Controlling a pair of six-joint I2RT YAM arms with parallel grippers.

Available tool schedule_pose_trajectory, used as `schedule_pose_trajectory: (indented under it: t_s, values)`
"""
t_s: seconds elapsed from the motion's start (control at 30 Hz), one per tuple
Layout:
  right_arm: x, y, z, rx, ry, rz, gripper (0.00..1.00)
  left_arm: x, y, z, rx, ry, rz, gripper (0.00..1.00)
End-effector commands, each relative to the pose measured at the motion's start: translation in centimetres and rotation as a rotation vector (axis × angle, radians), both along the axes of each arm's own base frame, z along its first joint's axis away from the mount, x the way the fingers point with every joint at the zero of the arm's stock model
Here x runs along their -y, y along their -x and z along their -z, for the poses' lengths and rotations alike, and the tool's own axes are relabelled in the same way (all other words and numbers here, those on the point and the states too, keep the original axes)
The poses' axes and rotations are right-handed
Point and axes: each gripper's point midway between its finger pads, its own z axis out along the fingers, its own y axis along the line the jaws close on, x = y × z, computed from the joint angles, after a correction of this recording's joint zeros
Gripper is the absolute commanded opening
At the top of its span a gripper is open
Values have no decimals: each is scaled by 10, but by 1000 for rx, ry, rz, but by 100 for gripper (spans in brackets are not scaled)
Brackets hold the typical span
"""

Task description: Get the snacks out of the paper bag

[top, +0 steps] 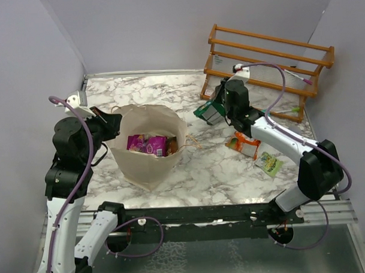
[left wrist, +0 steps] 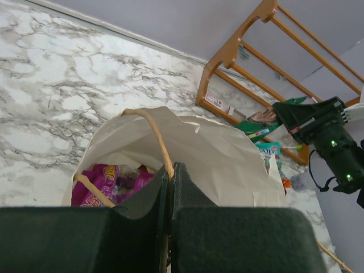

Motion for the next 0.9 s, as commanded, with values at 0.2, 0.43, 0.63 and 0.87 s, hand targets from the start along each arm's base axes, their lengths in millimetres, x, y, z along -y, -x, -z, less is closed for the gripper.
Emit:
schedule_pose_trajectory:
  t_s: [0.2, 0.43, 0.63, 0.87]
  values:
    - [57, 26, 52, -135, -215, 44, 2, 16, 4, -5, 27, 66, 73, 0]
    - [99, 88, 92, -190, -139, 68, 57, 11, -7, -10, 37, 1, 56, 0]
    - [96, 111, 35, -98, -63, -61, 96, -11, -22, -12, 15, -136, -33, 0]
    - [92, 129, 6, -73, -39, -139, 99, -17, -34, -36, 45, -179, -62, 0]
